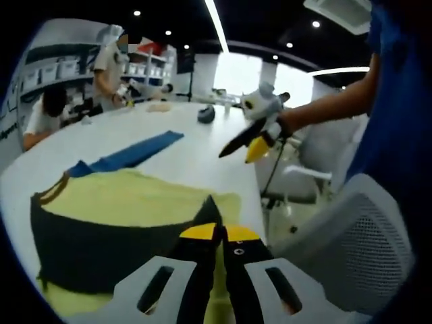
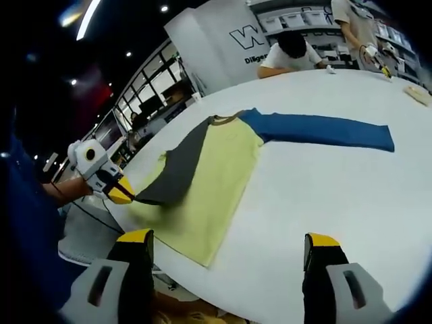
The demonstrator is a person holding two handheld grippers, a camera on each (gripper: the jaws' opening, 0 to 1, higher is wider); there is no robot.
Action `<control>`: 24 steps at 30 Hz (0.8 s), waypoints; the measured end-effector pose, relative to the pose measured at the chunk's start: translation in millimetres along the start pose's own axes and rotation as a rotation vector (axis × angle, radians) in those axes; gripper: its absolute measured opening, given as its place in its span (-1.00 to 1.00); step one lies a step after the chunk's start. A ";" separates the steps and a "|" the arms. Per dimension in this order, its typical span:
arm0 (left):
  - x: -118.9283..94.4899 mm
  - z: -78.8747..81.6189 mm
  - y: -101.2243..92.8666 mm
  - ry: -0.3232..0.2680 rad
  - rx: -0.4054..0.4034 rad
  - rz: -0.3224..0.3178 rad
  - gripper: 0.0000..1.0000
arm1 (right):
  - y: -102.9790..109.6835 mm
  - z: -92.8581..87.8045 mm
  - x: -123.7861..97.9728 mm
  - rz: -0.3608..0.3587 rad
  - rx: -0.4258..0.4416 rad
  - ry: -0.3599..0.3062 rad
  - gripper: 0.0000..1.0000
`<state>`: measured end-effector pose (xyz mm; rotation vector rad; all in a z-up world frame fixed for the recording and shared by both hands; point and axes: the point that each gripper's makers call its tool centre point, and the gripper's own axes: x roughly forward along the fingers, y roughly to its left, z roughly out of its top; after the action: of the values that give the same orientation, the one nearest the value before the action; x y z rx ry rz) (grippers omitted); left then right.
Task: Fold the garment on the visible template until the final outline fits inside the template.
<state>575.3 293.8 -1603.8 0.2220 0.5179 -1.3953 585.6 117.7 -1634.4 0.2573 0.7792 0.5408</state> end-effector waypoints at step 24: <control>-93.2 -38.1 97.1 -0.006 -0.040 0.492 -0.55 | 7.7 -0.4 1.0 0.012 0.001 -0.003 0.82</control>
<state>653.5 409.7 -1607.6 0.2907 0.4479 -0.9063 583.1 124.6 -1632.1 0.2642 0.7754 0.5515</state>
